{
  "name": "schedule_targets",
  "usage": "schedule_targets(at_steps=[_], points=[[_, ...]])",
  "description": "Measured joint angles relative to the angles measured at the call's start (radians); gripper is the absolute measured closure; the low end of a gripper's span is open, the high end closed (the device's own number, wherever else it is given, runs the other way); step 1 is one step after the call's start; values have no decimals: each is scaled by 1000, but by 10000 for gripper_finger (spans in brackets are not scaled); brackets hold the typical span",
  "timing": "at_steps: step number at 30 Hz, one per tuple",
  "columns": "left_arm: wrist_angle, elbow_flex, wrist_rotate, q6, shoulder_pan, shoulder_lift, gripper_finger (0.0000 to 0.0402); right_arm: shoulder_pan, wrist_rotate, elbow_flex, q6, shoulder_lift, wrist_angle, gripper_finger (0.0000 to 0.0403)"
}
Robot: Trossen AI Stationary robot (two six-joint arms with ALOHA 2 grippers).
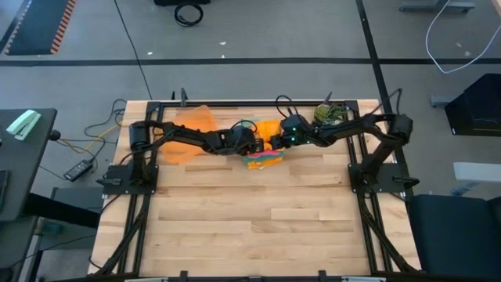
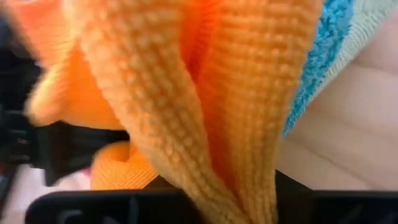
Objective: Fold microfiber towels
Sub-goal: Put the stacked towels into the transparent orange bin
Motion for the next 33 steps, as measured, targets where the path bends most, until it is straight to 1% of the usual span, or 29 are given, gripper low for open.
schedule_targets(at_steps=[4, 8, 12, 16, 19, 22, 24, 26, 28, 33], points=[[-6, -1, -42, 50, -7, -64, 321, 2, 6, 0, 1, -82, 7, 345], [-26, 0, -116, 112, -26, -141, 321, 17, 43, 0, 3, -171, 11, 345], [-56, 1, -159, 182, -43, -230, 321, 40, 85, 4, 6, -253, 17, 345], [-144, 4, -199, 198, -54, -318, 321, 85, 127, 75, 7, -258, 12, 345], [-250, 4, -265, 218, -73, -377, 321, 125, 146, 189, -16, -189, 10, 345], [-402, 4, -357, 205, -97, -437, 321, 153, 146, 339, -45, -71, -13, 345], [-525, 4, -409, 157, -112, -478, 321, 157, 139, 450, -67, 15, -71, 345], [-654, 4, -468, 114, -125, -520, 321, 157, 112, 549, -89, 97, -92, 345], [-795, 4, -516, 51, -137, -562, 321, 157, 88, 643, -101, 175, -96, 345], [-1077, 4, -629, -58, -149, -640, 321, 153, 22, 892, -115, 364, -90, 345]])
